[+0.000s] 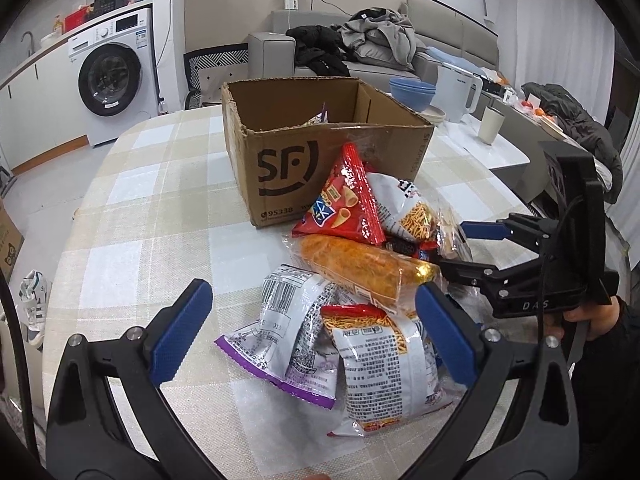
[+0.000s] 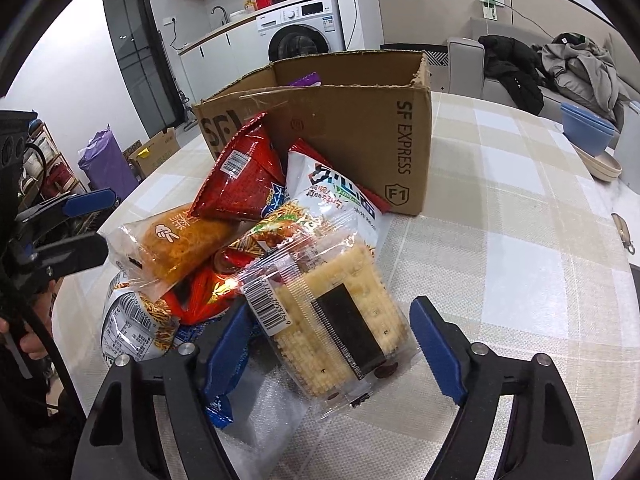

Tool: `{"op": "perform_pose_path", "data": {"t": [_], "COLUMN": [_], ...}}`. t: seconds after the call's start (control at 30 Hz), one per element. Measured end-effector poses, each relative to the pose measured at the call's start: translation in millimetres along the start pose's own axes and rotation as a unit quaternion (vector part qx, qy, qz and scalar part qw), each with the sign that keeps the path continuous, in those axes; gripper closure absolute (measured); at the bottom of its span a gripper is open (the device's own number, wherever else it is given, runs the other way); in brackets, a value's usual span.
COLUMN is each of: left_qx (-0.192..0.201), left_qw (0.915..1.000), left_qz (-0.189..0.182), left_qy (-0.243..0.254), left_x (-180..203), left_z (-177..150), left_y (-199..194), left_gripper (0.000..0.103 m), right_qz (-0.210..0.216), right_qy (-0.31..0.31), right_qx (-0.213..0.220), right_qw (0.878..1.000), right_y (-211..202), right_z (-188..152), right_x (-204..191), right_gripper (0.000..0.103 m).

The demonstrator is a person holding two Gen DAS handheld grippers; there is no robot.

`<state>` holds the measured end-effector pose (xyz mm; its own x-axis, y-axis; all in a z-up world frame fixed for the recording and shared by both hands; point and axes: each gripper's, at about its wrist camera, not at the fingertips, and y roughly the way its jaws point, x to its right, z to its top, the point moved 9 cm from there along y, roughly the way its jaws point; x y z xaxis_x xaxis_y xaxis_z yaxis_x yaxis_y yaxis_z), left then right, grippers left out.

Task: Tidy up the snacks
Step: 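Lower the right gripper onto the cracker pack while the left gripper approaches the white noodle bag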

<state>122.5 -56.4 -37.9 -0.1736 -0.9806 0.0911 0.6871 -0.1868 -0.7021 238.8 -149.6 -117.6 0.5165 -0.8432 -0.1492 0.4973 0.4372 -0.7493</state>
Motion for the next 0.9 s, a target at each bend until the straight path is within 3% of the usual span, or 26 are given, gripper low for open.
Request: {"op": "perform_pose_path", "data": {"t": [0.3,0.9], "left_qx": [-0.007,-0.025], "left_qw": [0.9996,0.9979], "left_qz": [-0.026,-0.047], "left_qy": [0.005,0.037], "left_x": [6,27], "left_z": [-3,-19], "left_y": [1,2], "left_gripper": [0.001,0.001], "right_qz": [0.0,0.026], "right_qy": [-0.006,0.003], "right_qx": [0.005,0.046], "right_qw": [1.0,0.999], "right_y": [-2,-23], "right_z": [-2,10], "right_x": [4,0], "right_gripper": [0.03,0.031]}}
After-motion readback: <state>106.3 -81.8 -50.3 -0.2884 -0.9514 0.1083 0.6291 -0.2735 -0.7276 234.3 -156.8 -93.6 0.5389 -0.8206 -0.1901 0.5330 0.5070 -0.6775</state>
